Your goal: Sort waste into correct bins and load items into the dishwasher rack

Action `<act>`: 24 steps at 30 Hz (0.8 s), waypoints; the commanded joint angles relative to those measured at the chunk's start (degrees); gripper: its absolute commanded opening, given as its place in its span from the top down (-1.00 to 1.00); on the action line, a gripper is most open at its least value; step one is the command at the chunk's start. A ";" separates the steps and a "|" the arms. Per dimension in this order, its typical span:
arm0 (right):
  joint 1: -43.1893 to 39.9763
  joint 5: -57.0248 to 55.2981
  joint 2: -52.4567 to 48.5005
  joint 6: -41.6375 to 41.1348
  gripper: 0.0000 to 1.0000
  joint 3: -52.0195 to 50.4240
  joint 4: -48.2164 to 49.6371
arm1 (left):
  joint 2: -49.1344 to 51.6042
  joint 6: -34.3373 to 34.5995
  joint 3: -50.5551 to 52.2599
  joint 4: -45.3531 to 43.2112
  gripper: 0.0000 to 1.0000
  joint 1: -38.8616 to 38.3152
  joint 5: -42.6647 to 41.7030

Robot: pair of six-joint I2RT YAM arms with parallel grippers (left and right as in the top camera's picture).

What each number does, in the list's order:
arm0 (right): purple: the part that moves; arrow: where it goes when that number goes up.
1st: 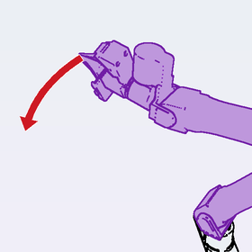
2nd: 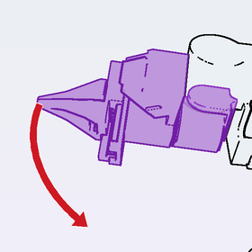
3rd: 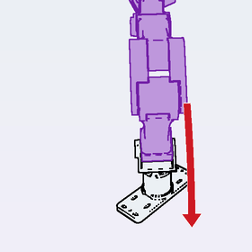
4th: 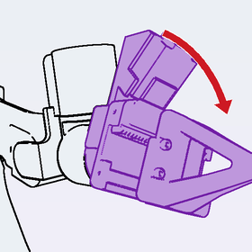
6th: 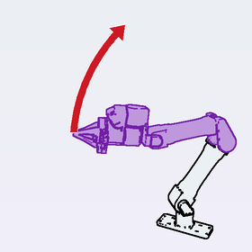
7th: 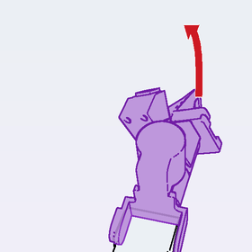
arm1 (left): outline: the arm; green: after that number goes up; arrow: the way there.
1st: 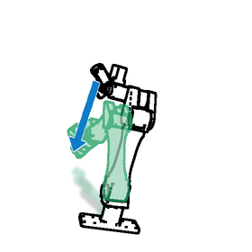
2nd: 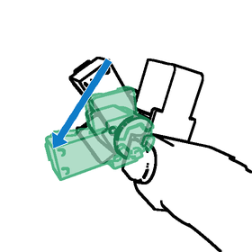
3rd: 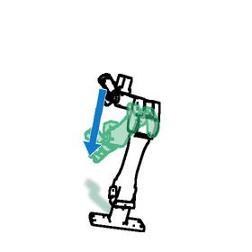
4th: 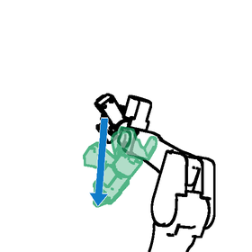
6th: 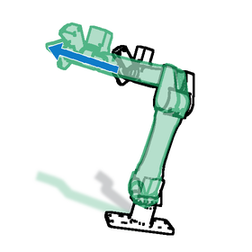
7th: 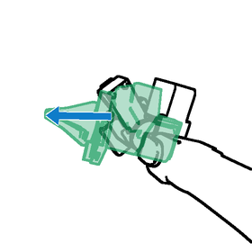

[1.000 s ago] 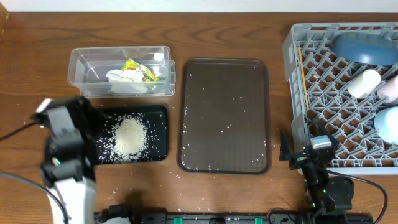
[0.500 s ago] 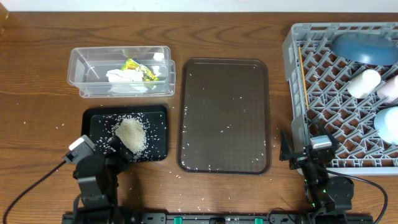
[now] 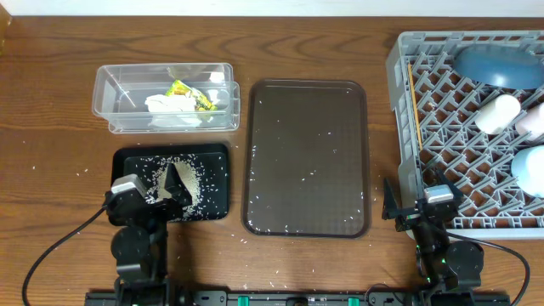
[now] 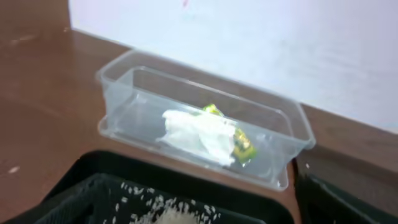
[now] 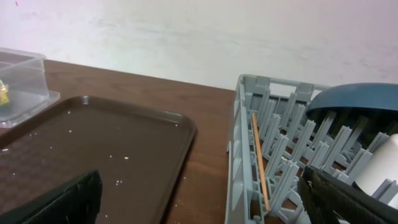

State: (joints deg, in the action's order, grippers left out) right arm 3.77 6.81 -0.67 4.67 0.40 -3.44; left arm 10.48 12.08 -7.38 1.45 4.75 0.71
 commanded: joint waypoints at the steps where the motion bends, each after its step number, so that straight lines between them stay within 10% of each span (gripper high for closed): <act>1: 0.42 -0.15 0.37 0.55 -0.99 -0.09 -0.22 | -1.88 -2.38 3.34 -3.17 -0.96 -0.24 -1.88; 24: 0.42 -0.15 0.35 0.57 -0.98 -0.09 -0.22 | -10.38 -11.63 7.17 2.14 -0.95 -2.64 -7.74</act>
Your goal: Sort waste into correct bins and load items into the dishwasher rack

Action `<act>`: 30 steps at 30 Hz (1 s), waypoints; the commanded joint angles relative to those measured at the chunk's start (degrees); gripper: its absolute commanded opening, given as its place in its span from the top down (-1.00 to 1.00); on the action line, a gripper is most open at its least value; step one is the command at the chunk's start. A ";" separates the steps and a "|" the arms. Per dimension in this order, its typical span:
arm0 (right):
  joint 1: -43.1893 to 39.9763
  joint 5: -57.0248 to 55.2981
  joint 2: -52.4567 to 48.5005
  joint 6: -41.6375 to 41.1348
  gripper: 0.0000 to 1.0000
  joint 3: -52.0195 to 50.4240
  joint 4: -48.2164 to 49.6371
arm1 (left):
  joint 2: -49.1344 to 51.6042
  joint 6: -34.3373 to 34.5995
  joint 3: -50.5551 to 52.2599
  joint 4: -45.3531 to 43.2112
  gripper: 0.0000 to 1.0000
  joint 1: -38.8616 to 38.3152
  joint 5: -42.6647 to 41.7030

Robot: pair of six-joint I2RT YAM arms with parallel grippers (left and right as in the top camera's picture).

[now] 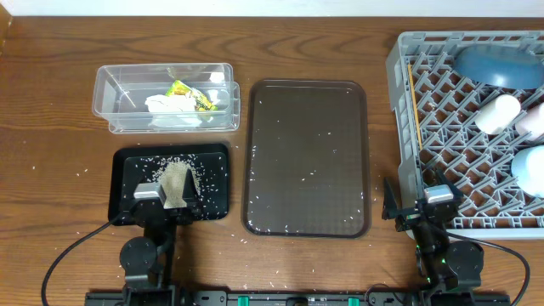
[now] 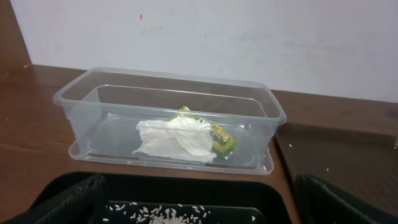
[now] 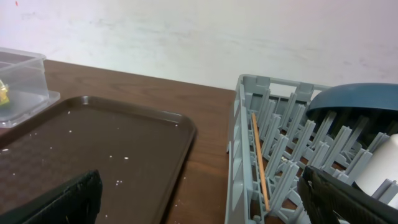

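A clear plastic bin (image 2: 168,99) holds a crumpled white tissue (image 2: 174,138) and a green-yellow wrapper (image 2: 221,137). In front of it a black tray (image 1: 212,161) carries a pile of rice (image 1: 176,177). My left gripper (image 2: 202,211) hangs open and empty over the near edge of this tray. On the right a grey dishwasher rack (image 1: 404,110) contains a blue bowl (image 1: 497,64), white cups (image 1: 497,110) and a wooden chopstick (image 3: 259,162). My right gripper (image 3: 202,205) stands open and empty by the rack's front left corner.
A brown serving tray (image 1: 306,157) dotted with rice grains lies between the black tray and the rack. Loose grains are scattered on the wooden table (image 1: 51,170). A white wall stands behind the table's far edge.
My left gripper was turned at an angle over the black tray's front left; now it sits straight at the tray's near edge, squarely facing the clear bin. The right arm has not moved.
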State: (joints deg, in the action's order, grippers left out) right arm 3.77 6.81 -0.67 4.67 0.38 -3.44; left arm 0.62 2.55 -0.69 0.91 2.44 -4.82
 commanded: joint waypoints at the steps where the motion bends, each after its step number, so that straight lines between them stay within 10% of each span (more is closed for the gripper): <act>1: 0.42 -0.15 0.35 0.57 -0.98 -0.07 -0.22 | -0.52 -2.10 0.46 2.71 -0.96 -0.33 -2.05; 30: 0.42 -0.15 0.35 0.57 -0.98 -0.07 -0.22 | -0.39 2.21 0.46 2.67 -0.96 -0.33 -1.84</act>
